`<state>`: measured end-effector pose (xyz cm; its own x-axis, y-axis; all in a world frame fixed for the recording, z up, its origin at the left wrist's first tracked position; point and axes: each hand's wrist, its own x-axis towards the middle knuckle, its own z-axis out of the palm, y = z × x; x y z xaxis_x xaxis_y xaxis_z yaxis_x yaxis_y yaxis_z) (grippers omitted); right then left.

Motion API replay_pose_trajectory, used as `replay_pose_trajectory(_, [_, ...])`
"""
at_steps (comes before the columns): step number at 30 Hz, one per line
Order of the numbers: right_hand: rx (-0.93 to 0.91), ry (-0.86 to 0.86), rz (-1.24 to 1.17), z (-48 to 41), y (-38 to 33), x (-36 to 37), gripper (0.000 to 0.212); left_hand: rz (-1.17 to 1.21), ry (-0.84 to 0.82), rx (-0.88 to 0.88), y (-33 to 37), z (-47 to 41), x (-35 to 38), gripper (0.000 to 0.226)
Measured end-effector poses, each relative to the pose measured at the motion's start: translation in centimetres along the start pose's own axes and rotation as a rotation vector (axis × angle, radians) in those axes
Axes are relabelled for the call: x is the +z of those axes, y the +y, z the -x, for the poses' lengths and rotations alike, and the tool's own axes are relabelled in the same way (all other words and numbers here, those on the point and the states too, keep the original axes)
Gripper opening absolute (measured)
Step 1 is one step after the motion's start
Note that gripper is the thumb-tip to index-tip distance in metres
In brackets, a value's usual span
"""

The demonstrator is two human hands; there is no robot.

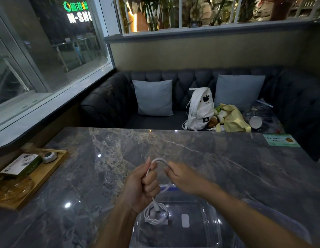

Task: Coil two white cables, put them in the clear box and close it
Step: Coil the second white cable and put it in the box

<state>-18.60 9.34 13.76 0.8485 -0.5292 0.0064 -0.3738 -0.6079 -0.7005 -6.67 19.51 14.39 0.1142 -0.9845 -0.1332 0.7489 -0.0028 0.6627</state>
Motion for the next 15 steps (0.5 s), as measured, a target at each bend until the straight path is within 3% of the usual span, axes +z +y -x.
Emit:
replay_pose_trajectory(3, [0.005, 0.013, 0.021, 0.0, -0.6, 0.3, 0.026, -0.005, 0.001, 0.035, -0.1, 0.2, 0.2, 0.041])
replay_pose_trajectory(8, [0.015, 0.099, -0.216, 0.0, -1.7, 0.5, 0.038, -0.068, -0.048, 0.096, 0.2, 0.5, 0.2, 0.039])
replay_pose_trajectory(12, [-0.067, 0.087, 0.075, 0.0, -1.3, -0.3, 0.038, -0.172, -0.185, -0.135, 2.1, 0.8, -0.2, 0.024])
replay_pose_trajectory(15, [-0.125, 0.031, 0.338, 0.1, -1.0, -0.7, 0.036, -0.285, -0.137, -0.295, 2.8, 0.6, -0.6, 0.049])
